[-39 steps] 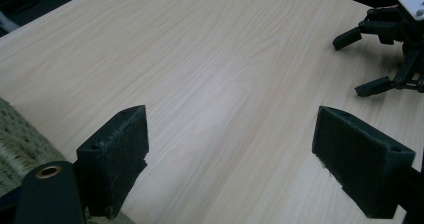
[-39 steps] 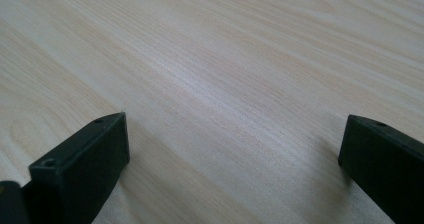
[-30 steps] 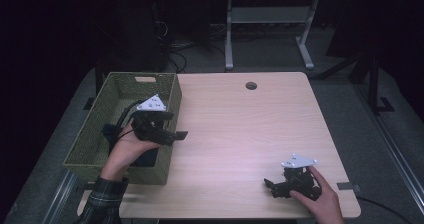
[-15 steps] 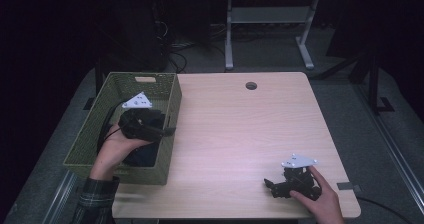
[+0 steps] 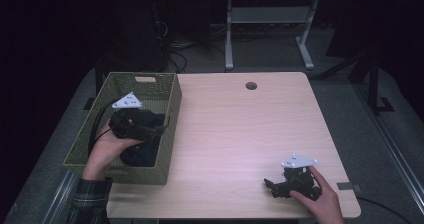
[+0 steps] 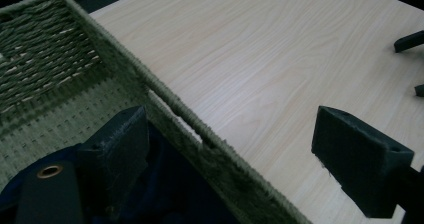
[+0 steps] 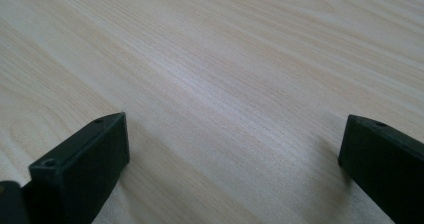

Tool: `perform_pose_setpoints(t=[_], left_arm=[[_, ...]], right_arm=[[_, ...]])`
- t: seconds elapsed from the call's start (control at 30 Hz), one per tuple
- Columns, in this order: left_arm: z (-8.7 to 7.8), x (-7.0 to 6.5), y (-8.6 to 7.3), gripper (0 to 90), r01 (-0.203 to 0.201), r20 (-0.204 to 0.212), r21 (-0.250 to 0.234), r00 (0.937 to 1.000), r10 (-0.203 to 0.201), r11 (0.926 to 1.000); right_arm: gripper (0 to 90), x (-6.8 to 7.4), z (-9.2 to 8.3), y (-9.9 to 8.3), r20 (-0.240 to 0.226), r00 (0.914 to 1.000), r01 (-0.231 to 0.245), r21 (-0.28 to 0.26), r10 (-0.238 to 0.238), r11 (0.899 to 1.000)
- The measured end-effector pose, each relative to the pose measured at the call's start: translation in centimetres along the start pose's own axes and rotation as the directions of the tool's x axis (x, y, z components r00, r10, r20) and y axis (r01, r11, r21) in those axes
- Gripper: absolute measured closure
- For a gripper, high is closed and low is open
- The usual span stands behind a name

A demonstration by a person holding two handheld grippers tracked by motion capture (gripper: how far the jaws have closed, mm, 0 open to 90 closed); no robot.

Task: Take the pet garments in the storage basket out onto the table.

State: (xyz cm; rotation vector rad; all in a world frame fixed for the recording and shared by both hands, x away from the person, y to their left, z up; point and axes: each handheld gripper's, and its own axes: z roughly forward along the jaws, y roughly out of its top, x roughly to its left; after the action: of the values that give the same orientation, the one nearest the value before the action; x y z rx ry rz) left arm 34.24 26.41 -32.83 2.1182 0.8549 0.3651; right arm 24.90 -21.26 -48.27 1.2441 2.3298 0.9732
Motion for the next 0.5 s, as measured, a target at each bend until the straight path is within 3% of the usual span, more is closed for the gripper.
perform_pose_setpoints(t=[0.5], left_arm=[[-1.0,2.2,-2.2,14.8,0.039,-0.046,0.025,0.9982,-0.037,0.9989]], right_arm=[[0.0,0.0,0.0,0.0,-0.001,1.0,-0.003,0.001,0.003,1.0]])
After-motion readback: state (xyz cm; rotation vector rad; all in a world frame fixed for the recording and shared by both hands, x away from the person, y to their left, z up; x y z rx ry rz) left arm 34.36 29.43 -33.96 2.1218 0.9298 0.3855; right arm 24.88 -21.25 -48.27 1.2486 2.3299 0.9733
